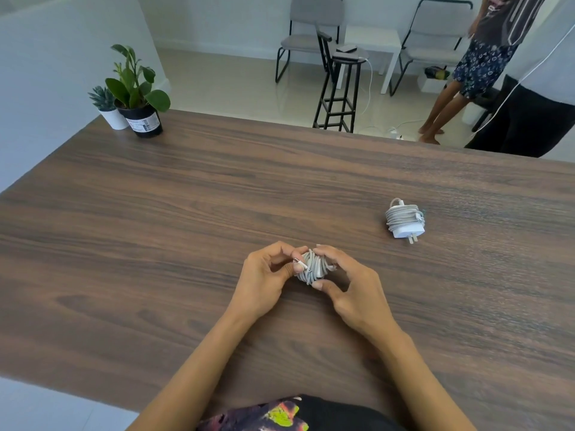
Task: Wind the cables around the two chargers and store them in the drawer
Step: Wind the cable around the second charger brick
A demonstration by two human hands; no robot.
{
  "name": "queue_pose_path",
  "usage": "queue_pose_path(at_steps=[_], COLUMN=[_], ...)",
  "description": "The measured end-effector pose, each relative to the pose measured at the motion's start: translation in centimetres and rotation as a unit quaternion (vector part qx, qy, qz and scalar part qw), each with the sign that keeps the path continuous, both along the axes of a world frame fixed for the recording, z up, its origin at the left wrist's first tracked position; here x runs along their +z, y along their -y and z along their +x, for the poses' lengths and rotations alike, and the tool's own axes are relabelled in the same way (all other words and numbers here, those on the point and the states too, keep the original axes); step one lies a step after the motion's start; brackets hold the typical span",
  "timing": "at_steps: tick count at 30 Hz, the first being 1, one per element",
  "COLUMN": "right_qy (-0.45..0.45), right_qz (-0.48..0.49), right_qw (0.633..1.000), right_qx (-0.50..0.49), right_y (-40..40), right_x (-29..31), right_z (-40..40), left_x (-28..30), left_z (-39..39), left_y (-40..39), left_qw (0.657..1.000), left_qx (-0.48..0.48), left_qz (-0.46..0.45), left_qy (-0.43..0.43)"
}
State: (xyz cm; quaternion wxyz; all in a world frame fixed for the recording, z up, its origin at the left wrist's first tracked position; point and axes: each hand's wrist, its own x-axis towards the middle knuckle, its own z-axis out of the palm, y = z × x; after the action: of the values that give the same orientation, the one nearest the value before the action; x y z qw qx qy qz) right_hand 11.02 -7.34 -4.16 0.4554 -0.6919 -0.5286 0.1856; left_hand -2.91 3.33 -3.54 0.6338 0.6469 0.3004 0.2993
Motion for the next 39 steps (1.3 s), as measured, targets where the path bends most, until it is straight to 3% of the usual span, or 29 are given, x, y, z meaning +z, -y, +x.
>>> queue_pose_path(at_steps=[7,13,21,31,39], right_qy=[0.024,0.011,-0.034,-0.063,-0.018], right_qz=[0.023,0.027,0.028,0.030,0.029], right_qw=[0.999,1.000,0.999,0.997,0.999], right_qx=[0.011,0.000,-0.014,-0.026,-0.028], right_y=[-0.3,-0.2,0.0,0.0,0.7], right_x=[-0.4,-0.9,-1.1,-1.4,-1.2], right_z=[-0.1,-0.2,-0.3,-0.4,-0.4], left_x=[0.3,0.6,1.5,1.9,0.6], left_z=[0.9,0.9,1.6,2.3,0.9], left_y=[0.3,0.4,-0.2,-0.5,0.8], left_qw=[1.000,0.990,0.977,0.973,0.989], left_qx=[0.024,0.081,0.067,0.066,0.099], left_qz=[-0.001,0.079,0.138,0.150,0.063], left_qy=[0.000,-0.082,-0.149,-0.163,-0.087])
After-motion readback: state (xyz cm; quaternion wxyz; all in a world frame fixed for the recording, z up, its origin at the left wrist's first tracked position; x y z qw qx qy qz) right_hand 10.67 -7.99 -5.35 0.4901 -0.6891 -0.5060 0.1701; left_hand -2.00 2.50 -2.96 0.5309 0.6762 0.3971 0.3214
